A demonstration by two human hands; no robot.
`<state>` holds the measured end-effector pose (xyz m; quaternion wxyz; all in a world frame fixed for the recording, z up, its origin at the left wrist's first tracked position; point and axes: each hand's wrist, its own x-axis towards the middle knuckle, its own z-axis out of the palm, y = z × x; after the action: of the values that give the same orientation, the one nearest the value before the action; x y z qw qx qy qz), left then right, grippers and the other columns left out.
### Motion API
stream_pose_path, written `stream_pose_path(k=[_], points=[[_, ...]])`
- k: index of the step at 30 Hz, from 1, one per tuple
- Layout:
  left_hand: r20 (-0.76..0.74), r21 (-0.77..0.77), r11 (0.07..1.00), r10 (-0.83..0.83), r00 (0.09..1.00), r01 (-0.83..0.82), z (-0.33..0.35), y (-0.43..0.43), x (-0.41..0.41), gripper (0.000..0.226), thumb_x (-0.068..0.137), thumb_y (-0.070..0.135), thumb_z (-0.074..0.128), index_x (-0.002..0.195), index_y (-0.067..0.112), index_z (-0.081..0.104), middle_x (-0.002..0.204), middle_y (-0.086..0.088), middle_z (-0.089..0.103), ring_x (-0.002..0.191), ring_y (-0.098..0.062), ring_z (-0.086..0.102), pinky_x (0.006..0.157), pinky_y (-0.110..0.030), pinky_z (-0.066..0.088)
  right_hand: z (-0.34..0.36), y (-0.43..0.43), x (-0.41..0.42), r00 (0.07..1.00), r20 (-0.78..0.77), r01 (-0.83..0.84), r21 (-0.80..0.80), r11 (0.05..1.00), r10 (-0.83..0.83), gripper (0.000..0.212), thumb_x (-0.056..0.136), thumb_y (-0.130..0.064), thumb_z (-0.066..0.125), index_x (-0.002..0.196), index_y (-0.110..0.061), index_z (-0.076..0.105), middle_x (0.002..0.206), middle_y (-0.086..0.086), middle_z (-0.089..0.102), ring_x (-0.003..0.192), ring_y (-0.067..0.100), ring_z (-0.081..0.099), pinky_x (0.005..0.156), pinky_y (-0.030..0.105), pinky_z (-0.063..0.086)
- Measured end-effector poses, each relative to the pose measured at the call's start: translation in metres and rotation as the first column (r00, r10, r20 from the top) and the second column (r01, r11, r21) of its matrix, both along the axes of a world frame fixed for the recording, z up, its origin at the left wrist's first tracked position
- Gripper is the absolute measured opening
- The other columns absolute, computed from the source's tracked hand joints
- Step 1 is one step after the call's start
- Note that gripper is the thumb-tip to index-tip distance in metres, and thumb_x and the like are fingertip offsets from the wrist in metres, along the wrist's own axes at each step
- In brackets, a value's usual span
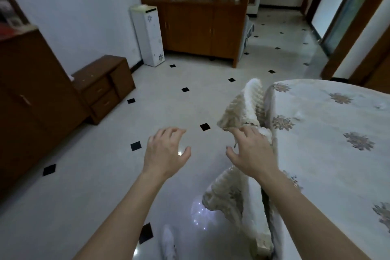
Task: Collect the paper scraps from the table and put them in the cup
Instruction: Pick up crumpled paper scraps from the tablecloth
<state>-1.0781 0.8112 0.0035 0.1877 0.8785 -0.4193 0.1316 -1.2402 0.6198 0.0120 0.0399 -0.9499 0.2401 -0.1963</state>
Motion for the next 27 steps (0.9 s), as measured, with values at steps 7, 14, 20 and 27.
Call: stream_pose_path(k=[7, 14, 20, 27], points=[[-0.004, -0.003, 1.0, 0.028, 1.0, -0.028, -0.016, -0.032, 0.129, 0.05, 0.077, 0.051, 0.052, 0.119, 0.025, 0.062, 0.115, 0.004, 0.064, 0.108, -0.021, 0.057, 0.083, -0.04, 0.046, -0.011, -0.027, 0.136, 0.997, 0.073, -0.017, 0.012, 1.0, 0.016, 0.042, 0.074, -0.036, 0.066, 0.114, -0.026, 0.06, 0.103, 0.0, 0.064, 0.097, 0.024, 0.059, 0.076, 0.037, 0.049], [-0.016, 0.003, 0.999, -0.042, 0.999, 0.042, -0.005, -0.08, 0.256, 0.053, 0.077, 0.053, 0.047, 0.119, 0.024, 0.061, 0.115, 0.004, 0.064, 0.108, -0.022, 0.057, 0.083, -0.04, 0.047, -0.002, -0.061, 0.265, 0.997, 0.058, 0.056, 0.0, 0.998, -0.056, 0.046, 0.075, -0.04, 0.058, 0.117, -0.021, 0.063, 0.11, 0.002, 0.064, 0.102, 0.025, 0.06, 0.081, 0.038, 0.049], [0.005, -0.008, 0.992, -0.129, 0.992, 0.129, -0.003, -0.14, 0.324, 0.05, 0.077, 0.051, 0.049, 0.117, 0.023, 0.062, 0.114, 0.003, 0.065, 0.106, -0.022, 0.058, 0.081, -0.04, 0.048, -0.006, -0.104, 0.321, 0.99, 0.04, 0.134, 0.019, 0.991, -0.134, 0.046, 0.077, -0.042, 0.052, 0.116, -0.021, 0.062, 0.11, 0.002, 0.064, 0.102, 0.025, 0.06, 0.082, 0.041, 0.051], [-0.009, -0.002, 0.977, -0.213, 0.977, 0.213, -0.016, -0.23, 0.386, 0.05, 0.077, 0.052, 0.05, 0.116, 0.023, 0.061, 0.113, 0.003, 0.065, 0.106, -0.022, 0.058, 0.081, -0.04, 0.048, -0.02, -0.184, 0.38, 0.982, -0.021, 0.188, 0.033, 0.982, -0.187, 0.047, 0.079, -0.044, 0.052, 0.119, -0.021, 0.062, 0.111, 0.001, 0.063, 0.106, 0.024, 0.059, 0.084, 0.041, 0.051]])
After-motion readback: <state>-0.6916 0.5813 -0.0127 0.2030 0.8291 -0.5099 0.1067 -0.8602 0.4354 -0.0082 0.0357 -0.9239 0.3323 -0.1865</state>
